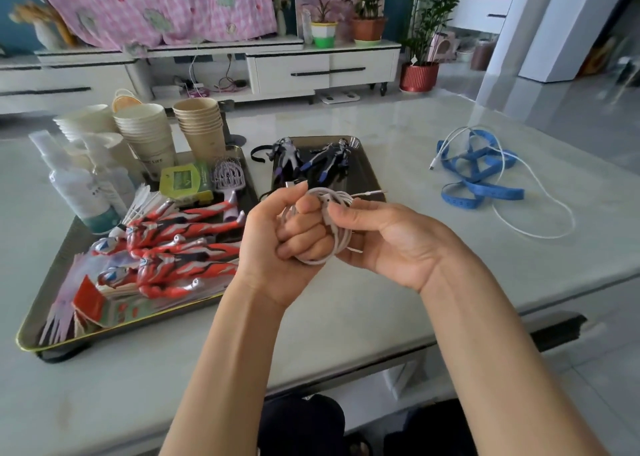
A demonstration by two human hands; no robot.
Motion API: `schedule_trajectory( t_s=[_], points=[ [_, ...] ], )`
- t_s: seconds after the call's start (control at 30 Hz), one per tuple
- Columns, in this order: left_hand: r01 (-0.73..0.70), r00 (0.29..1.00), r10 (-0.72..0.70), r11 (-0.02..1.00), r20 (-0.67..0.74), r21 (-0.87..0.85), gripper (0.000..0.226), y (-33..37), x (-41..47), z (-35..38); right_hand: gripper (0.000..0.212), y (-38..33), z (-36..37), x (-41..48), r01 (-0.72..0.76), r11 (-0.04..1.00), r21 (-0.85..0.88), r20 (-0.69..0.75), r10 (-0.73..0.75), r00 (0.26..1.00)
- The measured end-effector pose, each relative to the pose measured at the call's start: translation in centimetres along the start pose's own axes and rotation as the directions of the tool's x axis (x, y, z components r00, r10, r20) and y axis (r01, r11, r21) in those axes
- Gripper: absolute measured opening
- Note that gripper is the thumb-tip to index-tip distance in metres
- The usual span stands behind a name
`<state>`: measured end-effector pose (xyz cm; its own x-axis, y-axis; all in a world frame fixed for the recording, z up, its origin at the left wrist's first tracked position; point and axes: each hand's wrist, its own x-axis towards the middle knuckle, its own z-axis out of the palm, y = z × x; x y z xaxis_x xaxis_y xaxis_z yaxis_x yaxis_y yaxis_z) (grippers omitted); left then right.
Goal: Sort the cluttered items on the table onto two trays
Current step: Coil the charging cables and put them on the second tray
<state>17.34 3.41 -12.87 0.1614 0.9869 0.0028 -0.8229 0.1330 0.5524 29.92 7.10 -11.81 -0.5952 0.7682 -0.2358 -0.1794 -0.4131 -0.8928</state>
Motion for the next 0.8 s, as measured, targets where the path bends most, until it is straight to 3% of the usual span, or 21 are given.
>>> schedule_trajectory(
  t_s=[0.07,0.13,0.2,0.3,0.37,0.47,0.57,0.67,0.8],
  points=[
    [0.036,0.999,-0.035,0.998,-0.018,0.043,0.034,0.1,0.0,0.0,0.052,-0.2,-0.4,0.0,-0.03,0.998,-0.049,0.075,0.034,0.997],
    [0.053,0.996,-0.043,0.99,-0.073,0.132,0.034,0.2,0.0,0.0,0.033,-0.1,-0.6,0.0,-0.031,0.992,-0.12,0.113,0.045,0.993],
    [0.047,0.984,0.007,0.955,-0.18,0.294,0.036,0.0,0.2,-0.1,0.018,0.0,-0.5,0.1,-0.029,0.981,-0.189,0.071,0.044,0.997],
    [0.016,0.928,0.223,0.777,-0.3,0.629,0.04,-0.8,0.5,-0.3,0.014,0.4,-0.5,0.8,-0.027,0.929,-0.369,-0.09,-0.007,0.996],
    [-0.018,0.885,0.357,0.669,-0.301,0.743,0.04,-1.3,0.7,-0.2,0.009,0.9,0.0,1.3,-0.018,0.881,-0.472,-0.171,-0.071,0.983],
    [-0.052,0.877,0.345,0.76,-0.334,0.648,0.037,-1.4,0.7,0.2,0.009,1.1,0.7,1.6,0.022,0.852,-0.523,-0.222,-0.161,0.962],
    [-0.064,0.925,0.199,0.92,-0.323,0.386,0.036,-1.3,0.5,0.8,0.014,0.7,0.7,1.3,0.056,0.827,-0.559,-0.188,-0.192,0.963],
    [-0.056,0.953,0.123,0.97,-0.277,0.238,0.036,-1.2,0.3,1.3,0.023,0.2,0.4,0.7,0.041,0.904,-0.426,-0.136,-0.108,0.985],
    [-0.062,0.961,0.109,0.981,-0.255,0.185,0.037,-1.4,0.4,1.8,0.01,0.1,0.3,0.5,0.041,0.974,-0.222,-0.063,-0.056,0.996]
  ],
)
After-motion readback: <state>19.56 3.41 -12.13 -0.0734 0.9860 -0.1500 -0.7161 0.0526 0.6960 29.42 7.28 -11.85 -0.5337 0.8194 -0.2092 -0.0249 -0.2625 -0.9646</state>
